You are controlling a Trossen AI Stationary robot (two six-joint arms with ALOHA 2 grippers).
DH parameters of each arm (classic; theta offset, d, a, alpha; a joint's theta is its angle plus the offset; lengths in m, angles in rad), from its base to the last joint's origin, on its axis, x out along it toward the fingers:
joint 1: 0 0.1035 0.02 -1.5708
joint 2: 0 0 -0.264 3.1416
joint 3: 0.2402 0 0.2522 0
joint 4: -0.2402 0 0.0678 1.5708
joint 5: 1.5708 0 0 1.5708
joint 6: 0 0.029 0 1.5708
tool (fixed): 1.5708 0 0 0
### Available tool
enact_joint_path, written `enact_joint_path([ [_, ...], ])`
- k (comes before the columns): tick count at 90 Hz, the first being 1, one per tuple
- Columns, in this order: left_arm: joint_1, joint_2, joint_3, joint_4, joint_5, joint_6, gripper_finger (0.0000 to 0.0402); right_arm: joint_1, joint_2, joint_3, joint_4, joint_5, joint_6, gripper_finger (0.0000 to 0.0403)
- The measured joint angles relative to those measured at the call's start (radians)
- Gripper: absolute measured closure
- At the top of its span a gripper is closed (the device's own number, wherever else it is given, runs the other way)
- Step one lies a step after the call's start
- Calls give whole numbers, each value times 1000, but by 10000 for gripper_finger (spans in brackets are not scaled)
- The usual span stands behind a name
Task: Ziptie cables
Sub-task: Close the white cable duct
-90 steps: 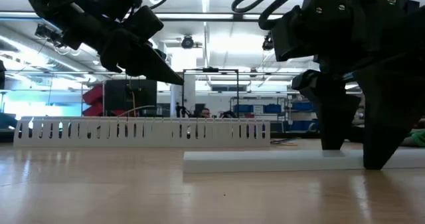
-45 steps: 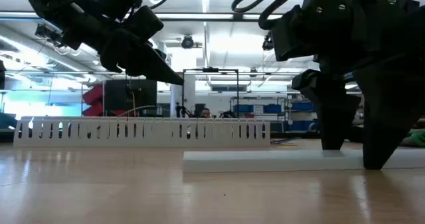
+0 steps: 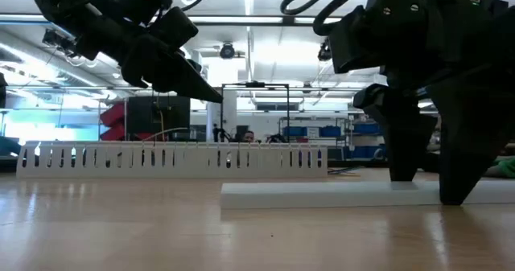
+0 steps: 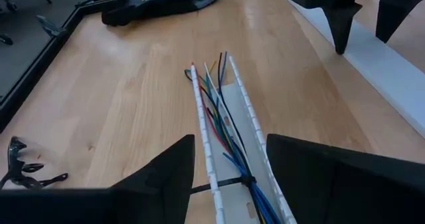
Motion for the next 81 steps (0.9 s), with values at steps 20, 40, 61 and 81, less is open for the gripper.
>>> enact_joint_path([
  [20,0,0,0,0,0,0,218,0,0,0,0,0,0,162],
  [40,0,0,0,0,-1,0,218,0,0,41,-5,4,-26,163],
  [61,0,0,0,0,-1,0,218,-17,-1,98,-79,15,-52,163],
  [81,0,0,0,-17,-1,0,218,-65,-1,124,-168,61,-137,165],
])
